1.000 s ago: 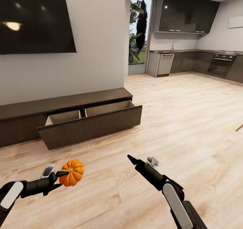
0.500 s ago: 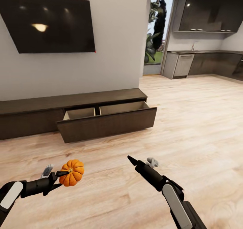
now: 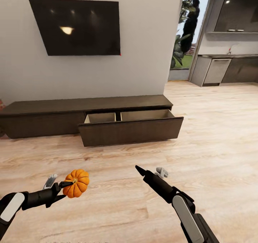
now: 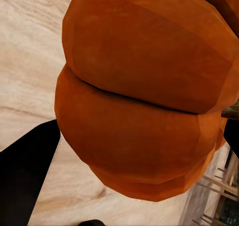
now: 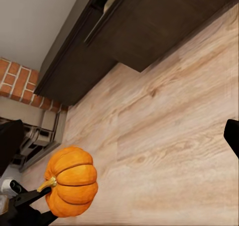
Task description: Place each of the two pumpkins and all three candles from the living room inside a cabinet in the living room (use any cabinet), then make sure every cabinet is closed, and position the cauldron so it is next to a table in the living room.
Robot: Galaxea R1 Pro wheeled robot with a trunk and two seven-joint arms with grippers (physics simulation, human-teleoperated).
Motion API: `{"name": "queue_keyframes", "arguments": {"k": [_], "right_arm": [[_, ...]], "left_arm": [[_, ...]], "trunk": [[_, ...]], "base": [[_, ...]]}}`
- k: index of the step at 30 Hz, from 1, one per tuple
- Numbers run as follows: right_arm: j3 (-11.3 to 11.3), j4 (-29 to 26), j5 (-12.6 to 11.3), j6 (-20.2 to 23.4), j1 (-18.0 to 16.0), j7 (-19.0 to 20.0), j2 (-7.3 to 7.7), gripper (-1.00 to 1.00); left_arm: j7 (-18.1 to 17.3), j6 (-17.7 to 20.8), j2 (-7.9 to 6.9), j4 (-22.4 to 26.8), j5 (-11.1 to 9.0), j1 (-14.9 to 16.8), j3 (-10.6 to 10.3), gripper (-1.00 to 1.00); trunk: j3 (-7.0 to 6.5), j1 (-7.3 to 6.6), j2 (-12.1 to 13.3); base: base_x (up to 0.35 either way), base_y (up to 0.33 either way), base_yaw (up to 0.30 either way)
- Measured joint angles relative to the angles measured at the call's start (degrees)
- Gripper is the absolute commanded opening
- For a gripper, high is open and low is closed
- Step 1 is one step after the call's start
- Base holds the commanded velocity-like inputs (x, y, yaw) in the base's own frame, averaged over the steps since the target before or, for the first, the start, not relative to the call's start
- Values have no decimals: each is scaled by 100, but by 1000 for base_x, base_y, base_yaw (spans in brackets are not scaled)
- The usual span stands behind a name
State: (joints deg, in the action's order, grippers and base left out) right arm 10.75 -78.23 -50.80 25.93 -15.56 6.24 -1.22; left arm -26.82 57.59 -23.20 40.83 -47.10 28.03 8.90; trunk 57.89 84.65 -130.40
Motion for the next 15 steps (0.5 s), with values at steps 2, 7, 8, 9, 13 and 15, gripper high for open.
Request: {"name": "queue_keyframes", "arguments": {"k": [2,7,8,9,13,15], "right_arm": [[-1,0,0,0,0,0,1,100],[-1,-1,0,0,0,0,6,100],[-2,-1,0,0,0,0,7,100],[-2,0,0,0,0,0,7,100],[-1,0,0,0,0,0,7,100],[-2,2,0,0,0,0,7,100]], "left_arm": [[0,-4,0,0,5,0,-3,-100],[0,2,0,0,5,0,1,-100],[0,-1,0,0,7,0,-1,-100],[0,-3,0,0,6,0,-2,-100],[0,-8,0,0,4,0,-4,-100],[0,-14,0,0,6,0,-4,-100]], "trunk": [[0,0,0],[0,0,0],[0,0,0],[0,0,0],[0,0,0],[0,0,0]], "base": [[0,0,282],[0,0,282],[0,0,282],[0,0,282],[0,0,282],[0,0,283]]}}
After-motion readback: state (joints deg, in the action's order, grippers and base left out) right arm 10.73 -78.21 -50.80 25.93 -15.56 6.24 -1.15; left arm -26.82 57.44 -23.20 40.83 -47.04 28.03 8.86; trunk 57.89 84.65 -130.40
